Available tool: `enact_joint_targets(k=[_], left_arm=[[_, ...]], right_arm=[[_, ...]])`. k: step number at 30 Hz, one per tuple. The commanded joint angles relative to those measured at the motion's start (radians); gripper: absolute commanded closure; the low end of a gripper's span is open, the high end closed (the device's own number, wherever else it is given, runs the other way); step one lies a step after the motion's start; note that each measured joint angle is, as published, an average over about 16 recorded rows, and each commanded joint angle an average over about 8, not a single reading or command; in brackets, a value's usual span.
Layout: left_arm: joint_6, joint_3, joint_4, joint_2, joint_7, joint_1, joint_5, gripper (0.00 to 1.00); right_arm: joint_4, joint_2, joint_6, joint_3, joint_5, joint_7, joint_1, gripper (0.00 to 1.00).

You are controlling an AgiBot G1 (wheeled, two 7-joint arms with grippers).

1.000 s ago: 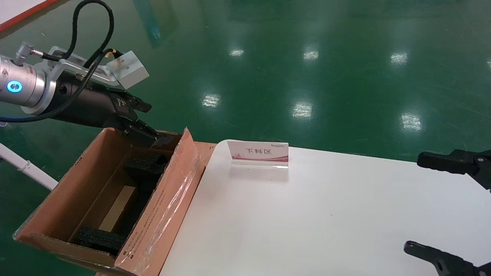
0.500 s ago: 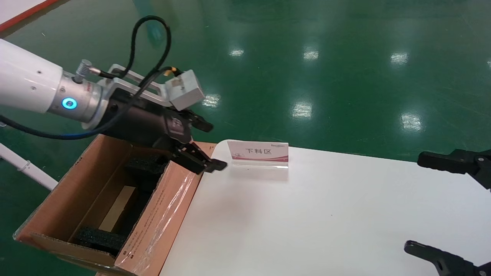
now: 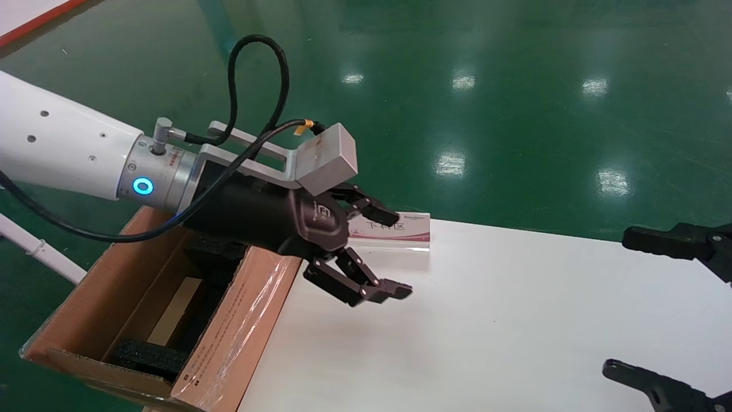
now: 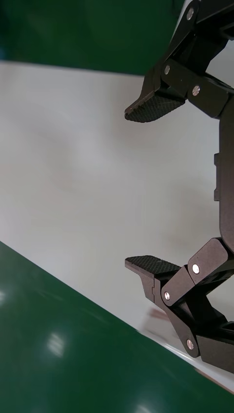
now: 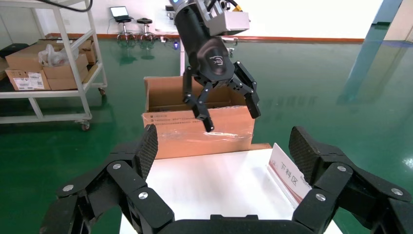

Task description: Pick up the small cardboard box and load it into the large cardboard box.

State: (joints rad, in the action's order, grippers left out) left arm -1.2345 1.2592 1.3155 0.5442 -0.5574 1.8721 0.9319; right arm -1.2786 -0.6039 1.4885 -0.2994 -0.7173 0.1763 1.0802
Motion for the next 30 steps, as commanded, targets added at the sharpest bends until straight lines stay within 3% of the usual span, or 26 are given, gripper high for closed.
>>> enact_joint_targets(k=[1, 25, 30], left_arm=[[-0.018, -0.067, -0.002, 0.005, 0.025, -0.055, -0.014, 0.00], [-0.232, -0.869, -0.028, 0.059, 0.328, -0.708, -0.179, 0.00], [-0.258, -0.969, -0.031, 0.066, 0.366, -0.789, -0.199, 0.00]], right_arm=[[0.000, 0.000, 0.000, 0.000, 0.000, 0.000, 0.000, 0.00], [-0.001, -0.002, 0.002, 0.005, -0.003, 0.003, -0.002, 0.00], [-0.002, -0.003, 0.002, 0.007, -0.005, 0.004, -0.002, 0.00]])
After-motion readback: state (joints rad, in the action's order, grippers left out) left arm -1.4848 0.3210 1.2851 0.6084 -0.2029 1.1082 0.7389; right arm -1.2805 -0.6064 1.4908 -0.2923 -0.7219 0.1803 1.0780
